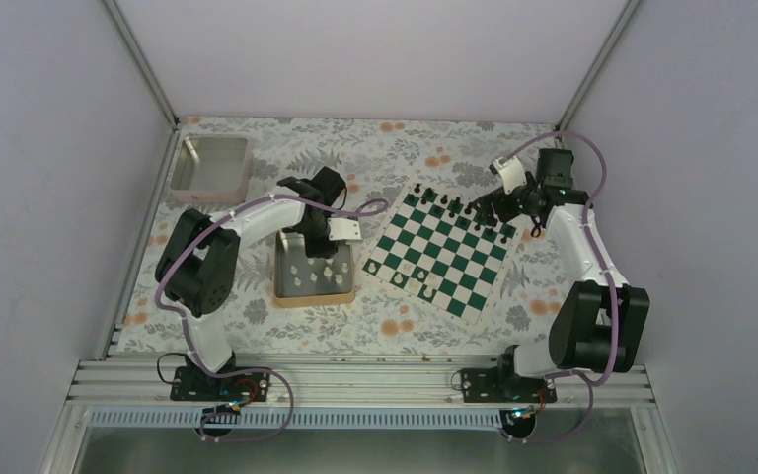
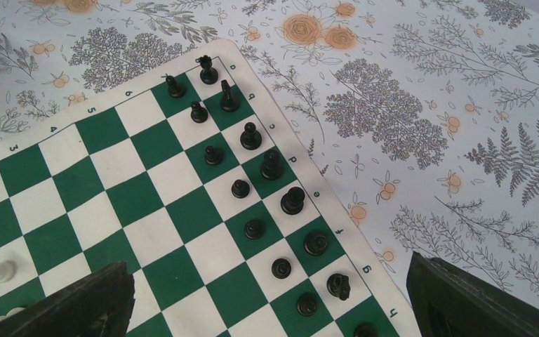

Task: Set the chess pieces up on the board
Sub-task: Pick up the chess piece from the storage box.

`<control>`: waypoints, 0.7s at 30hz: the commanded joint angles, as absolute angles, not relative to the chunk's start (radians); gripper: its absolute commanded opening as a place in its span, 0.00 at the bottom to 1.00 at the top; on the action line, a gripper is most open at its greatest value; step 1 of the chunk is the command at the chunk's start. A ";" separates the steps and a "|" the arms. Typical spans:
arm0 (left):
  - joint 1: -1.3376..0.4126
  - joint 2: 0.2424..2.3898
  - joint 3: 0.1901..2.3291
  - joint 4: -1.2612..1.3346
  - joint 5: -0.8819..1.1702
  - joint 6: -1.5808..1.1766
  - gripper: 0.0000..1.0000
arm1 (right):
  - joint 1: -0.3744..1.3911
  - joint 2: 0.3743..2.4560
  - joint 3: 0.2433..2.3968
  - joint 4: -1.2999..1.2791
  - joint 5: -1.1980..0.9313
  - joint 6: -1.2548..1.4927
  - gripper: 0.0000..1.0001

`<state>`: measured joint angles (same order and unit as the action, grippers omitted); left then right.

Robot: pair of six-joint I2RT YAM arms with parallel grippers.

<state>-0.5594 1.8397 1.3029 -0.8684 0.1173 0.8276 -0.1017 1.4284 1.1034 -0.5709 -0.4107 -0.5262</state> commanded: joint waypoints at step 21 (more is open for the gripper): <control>-0.581 1.892 1.311 -0.874 0.107 0.831 0.25 | -0.109 1.429 1.098 -0.572 -0.424 -0.533 1.00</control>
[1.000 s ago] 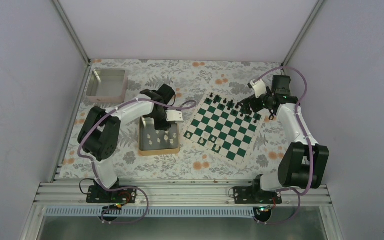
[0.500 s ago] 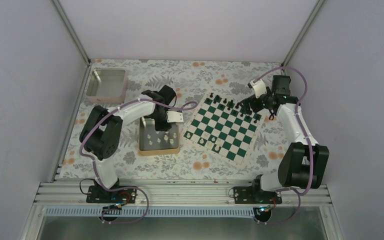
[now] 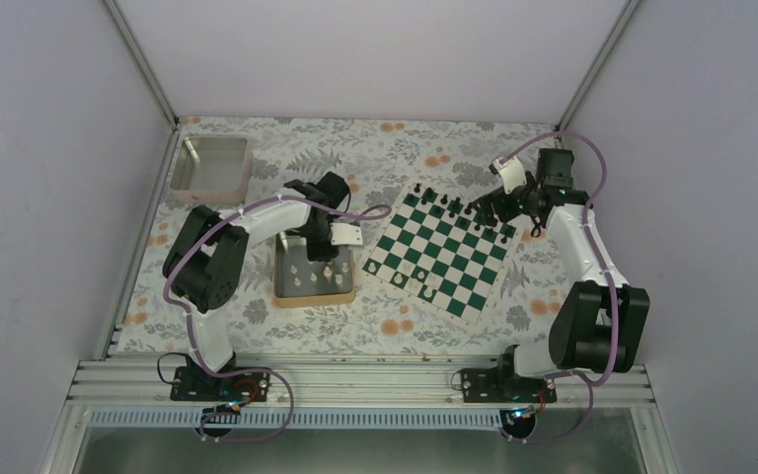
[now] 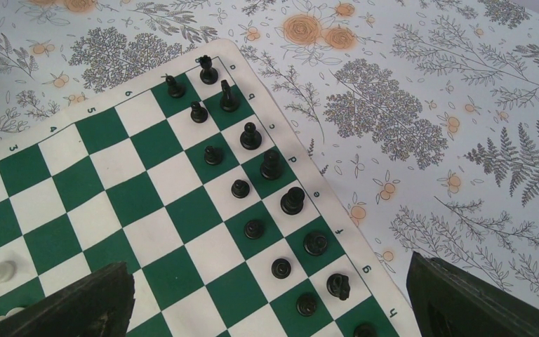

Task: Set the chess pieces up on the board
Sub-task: Pick up the chess piece from the storage box.

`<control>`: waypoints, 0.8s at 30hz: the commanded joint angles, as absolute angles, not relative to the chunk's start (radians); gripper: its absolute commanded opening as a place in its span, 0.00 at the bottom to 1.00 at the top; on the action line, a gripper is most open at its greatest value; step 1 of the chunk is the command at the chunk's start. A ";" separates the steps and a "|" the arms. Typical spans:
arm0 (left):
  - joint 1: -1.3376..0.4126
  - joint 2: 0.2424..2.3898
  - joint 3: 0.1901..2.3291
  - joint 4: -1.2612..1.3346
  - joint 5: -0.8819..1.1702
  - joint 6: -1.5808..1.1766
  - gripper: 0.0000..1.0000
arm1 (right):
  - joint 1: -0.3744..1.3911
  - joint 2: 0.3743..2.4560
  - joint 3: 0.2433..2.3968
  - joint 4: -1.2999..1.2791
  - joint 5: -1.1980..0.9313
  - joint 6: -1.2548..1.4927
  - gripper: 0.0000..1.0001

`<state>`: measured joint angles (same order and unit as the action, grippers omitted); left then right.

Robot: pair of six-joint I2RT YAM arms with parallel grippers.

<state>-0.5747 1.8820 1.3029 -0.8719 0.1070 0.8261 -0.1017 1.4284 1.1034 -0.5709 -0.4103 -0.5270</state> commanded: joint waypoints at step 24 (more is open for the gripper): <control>-0.652 1.795 1.581 -1.094 -0.009 0.811 0.04 | -0.109 1.423 1.099 -0.568 -0.413 -0.528 1.00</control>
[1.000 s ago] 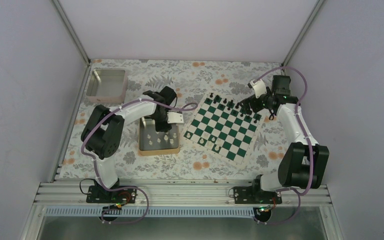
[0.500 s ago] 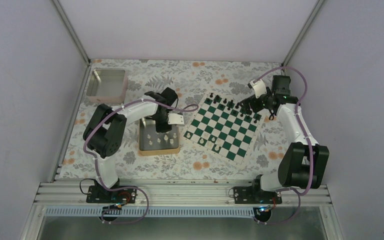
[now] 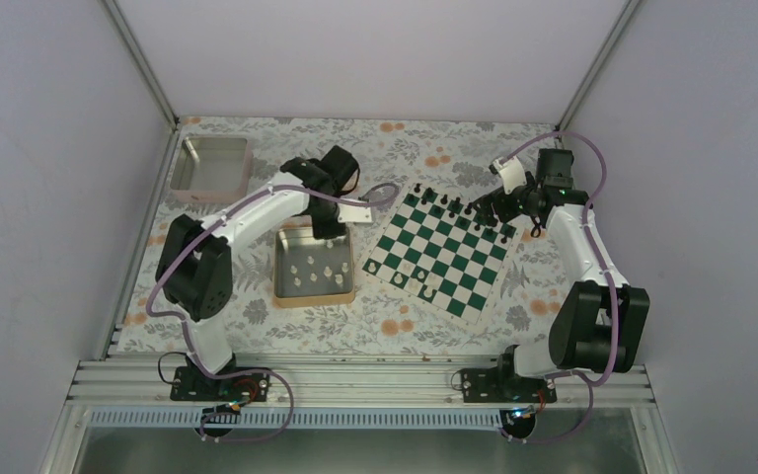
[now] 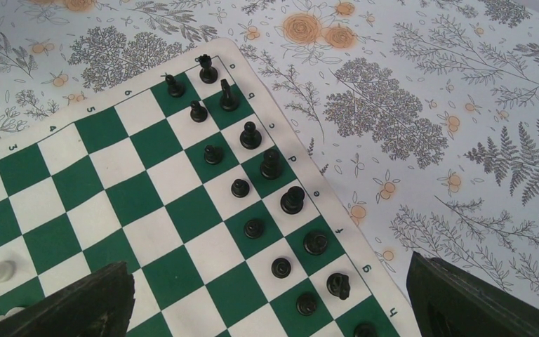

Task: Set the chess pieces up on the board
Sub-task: Pick up the chess piece from the storage box, then place the chess piece on the chessboard.

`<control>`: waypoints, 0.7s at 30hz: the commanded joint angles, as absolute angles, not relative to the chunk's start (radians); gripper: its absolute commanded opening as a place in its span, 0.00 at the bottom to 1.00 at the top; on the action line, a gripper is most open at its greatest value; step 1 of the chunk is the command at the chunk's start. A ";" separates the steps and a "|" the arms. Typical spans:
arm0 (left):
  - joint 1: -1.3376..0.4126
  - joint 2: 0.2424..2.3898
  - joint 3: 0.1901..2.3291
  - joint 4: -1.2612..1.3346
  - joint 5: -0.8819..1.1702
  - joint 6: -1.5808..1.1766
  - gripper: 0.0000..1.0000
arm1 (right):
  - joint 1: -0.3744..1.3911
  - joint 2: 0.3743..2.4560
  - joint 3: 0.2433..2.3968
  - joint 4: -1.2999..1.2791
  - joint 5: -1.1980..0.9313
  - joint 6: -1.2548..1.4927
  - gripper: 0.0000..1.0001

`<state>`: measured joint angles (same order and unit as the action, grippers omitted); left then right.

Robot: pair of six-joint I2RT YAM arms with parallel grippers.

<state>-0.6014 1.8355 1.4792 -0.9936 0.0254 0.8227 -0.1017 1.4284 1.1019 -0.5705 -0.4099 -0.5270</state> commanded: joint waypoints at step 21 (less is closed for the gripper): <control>-0.935 2.011 1.703 -1.085 0.051 0.752 0.09 | -0.110 1.433 1.111 -0.571 -0.389 -0.515 1.00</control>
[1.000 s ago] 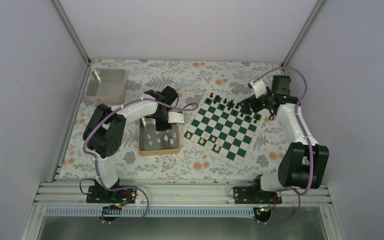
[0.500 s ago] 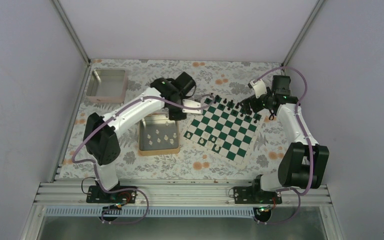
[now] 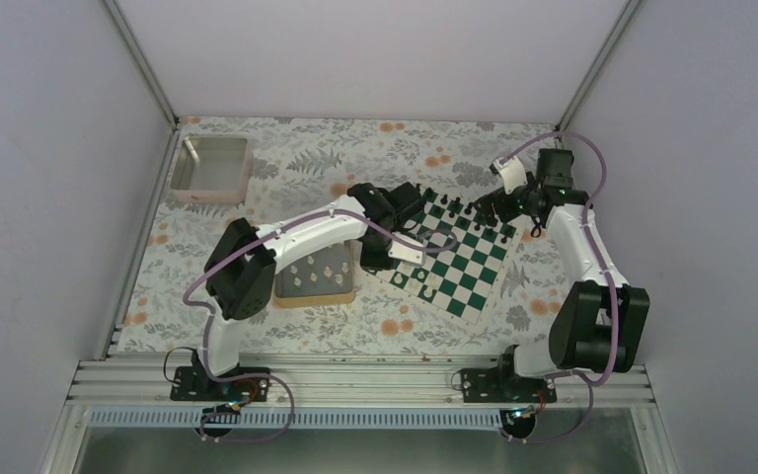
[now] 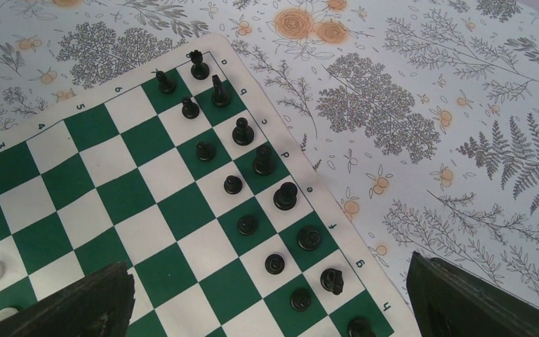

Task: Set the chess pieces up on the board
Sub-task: Place the chess piece on the chessboard.

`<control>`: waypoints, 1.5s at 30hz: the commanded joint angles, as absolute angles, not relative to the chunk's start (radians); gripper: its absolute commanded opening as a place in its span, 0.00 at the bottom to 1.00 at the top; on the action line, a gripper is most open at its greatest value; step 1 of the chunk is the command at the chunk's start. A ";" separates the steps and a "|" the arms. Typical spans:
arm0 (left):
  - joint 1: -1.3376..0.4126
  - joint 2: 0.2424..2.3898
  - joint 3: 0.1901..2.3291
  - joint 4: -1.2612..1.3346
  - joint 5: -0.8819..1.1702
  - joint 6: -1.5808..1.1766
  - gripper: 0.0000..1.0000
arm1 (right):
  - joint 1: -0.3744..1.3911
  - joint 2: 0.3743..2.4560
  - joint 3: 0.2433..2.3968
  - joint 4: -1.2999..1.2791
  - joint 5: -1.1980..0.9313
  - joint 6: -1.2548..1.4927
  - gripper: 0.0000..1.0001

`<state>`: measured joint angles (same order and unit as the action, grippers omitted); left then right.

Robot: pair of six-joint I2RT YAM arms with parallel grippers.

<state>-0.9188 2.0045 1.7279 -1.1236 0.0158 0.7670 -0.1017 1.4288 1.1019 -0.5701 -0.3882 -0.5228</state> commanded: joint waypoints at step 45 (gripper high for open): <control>-0.928 2.114 1.630 -0.944 0.002 0.763 0.11 | -0.111 1.436 1.091 -0.566 -0.390 -0.517 1.00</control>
<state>-0.9321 2.1162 1.6314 -0.9577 0.0086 0.7662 -0.1017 1.4288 1.1000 -0.5697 -0.3878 -0.5228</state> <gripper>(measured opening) 0.107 0.999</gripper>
